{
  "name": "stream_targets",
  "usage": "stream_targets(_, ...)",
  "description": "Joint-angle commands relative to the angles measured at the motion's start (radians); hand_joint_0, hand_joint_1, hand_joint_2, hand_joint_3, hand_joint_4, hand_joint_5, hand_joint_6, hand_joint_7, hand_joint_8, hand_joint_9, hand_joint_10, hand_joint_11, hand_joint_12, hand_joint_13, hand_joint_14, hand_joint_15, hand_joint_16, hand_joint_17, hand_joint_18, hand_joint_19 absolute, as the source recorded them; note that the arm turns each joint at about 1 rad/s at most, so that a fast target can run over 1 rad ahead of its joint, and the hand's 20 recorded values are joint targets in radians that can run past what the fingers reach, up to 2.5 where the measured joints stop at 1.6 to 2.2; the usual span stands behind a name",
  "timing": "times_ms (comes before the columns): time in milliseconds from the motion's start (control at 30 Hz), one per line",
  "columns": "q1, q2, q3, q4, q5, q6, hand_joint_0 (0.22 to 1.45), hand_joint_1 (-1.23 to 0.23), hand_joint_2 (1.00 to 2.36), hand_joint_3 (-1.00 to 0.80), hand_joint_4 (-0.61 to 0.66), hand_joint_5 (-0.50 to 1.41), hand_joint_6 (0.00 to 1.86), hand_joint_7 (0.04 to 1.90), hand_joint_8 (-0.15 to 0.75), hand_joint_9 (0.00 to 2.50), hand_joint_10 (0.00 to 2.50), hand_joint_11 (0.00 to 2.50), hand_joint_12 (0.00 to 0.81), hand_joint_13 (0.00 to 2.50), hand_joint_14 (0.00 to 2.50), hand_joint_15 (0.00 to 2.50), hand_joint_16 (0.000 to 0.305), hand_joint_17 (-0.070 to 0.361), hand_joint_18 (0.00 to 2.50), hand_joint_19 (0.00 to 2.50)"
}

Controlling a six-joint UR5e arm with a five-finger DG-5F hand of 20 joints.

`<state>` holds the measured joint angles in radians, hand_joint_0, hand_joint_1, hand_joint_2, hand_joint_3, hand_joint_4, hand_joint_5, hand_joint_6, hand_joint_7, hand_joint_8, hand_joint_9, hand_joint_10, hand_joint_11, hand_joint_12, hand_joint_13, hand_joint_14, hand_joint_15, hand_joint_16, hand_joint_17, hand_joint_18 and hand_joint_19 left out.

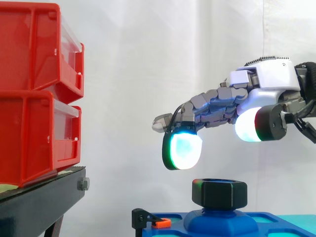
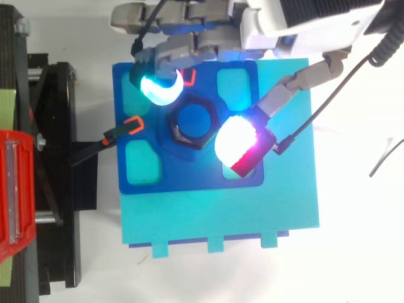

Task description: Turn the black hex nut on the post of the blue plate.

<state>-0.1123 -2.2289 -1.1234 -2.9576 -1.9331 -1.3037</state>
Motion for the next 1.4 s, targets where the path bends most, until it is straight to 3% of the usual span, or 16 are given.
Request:
stream_targets(0, -0.003, 0.000, 0.014, -0.003, -0.007, 0.001, 0.44, -0.37, 1.00, -0.50, 0.29, -0.18, 0.50, 1.03, 0.257, 0.19, 0.00, 0.00, 0.368, 0.00, 0.00, 0.00, 0.055, 0.123, 0.00, 0.32)
stream_targets(167, 0.013, 0.000, 0.025, -0.003, -0.001, 0.003, 0.44, -0.37, 1.00, -0.50, 0.29, -0.18, 0.50, 1.03, 0.257, 0.19, 0.00, 0.00, 0.369, 0.00, 0.00, 0.00, 0.055, 0.123, 0.00, 0.33)
stream_targets(200, 0.033, 0.000, 0.025, -0.004, 0.034, 0.001, 0.44, -0.37, 1.00, -0.50, 0.29, -0.18, 0.50, 1.03, 0.256, 0.19, 0.00, 0.00, 0.370, 0.00, 0.00, 0.00, 0.054, 0.123, 0.00, 0.32)
stream_targets(233, 0.037, 0.000, 0.025, -0.004, 0.045, 0.001, 0.44, -0.37, 1.00, -0.50, 0.29, -0.18, 0.50, 1.03, 0.257, 0.19, 0.00, 0.00, 0.370, 0.00, 0.00, 0.00, 0.054, 0.122, 0.00, 0.33)
stream_targets(300, 0.083, 0.000, 0.025, -0.006, 0.082, 0.004, 0.45, -0.37, 1.00, -0.50, 0.28, -0.18, 0.50, 1.03, 0.256, 0.20, 0.00, 0.00, 0.370, 0.00, 0.00, 0.00, 0.054, 0.122, 0.00, 0.32)
stream_targets(367, 0.097, 0.000, 0.025, -0.009, 0.097, 0.007, 0.44, -0.37, 1.00, -0.50, 0.28, -0.18, 0.50, 1.02, 0.258, 0.20, 0.00, 0.00, 0.369, 0.00, 0.00, 0.00, 0.054, 0.122, 0.00, 0.33)
stream_targets(500, 0.109, 0.000, 0.025, -0.021, 0.122, 0.020, 0.45, -0.37, 1.00, -0.50, 0.27, -0.19, 0.50, 0.98, 0.258, 0.20, 0.00, 0.00, 0.368, 0.00, 0.00, 0.00, 0.055, 0.123, 0.00, 0.34)
stream_targets(833, 0.128, -0.001, 0.021, -0.063, 0.129, 0.029, 0.44, -0.41, 1.00, -0.50, 0.24, -0.21, 0.50, 0.89, 0.253, 0.17, 0.00, 0.00, 0.373, 0.00, 0.00, 0.00, 0.055, 0.124, 0.00, 0.32)
stream_targets(1100, 0.128, -0.001, -0.001, -0.052, 0.129, 0.050, 0.42, -0.44, 1.00, -0.50, 0.24, -0.21, 0.50, 0.88, 0.256, 0.14, 0.00, 0.00, 0.382, 0.00, 0.00, 0.00, 0.057, 0.129, 0.00, 0.31)
stream_targets(1267, 0.123, -0.001, -0.001, -0.052, 0.128, 0.050, 0.44, -0.69, 1.00, -0.50, 0.21, -0.22, 0.50, 0.87, 0.228, 0.11, 0.00, 0.00, 0.357, 0.00, 0.00, 0.00, 0.053, 0.120, 0.00, 0.28)
stream_targets(1367, 0.121, -0.001, -0.001, -0.047, 0.126, 0.050, 0.45, -0.72, 1.00, -0.50, 0.20, -0.22, 0.50, 0.87, 0.213, 0.07, 0.00, 0.00, 0.349, 0.00, 0.00, 0.00, 0.051, 0.115, 0.00, 0.31)
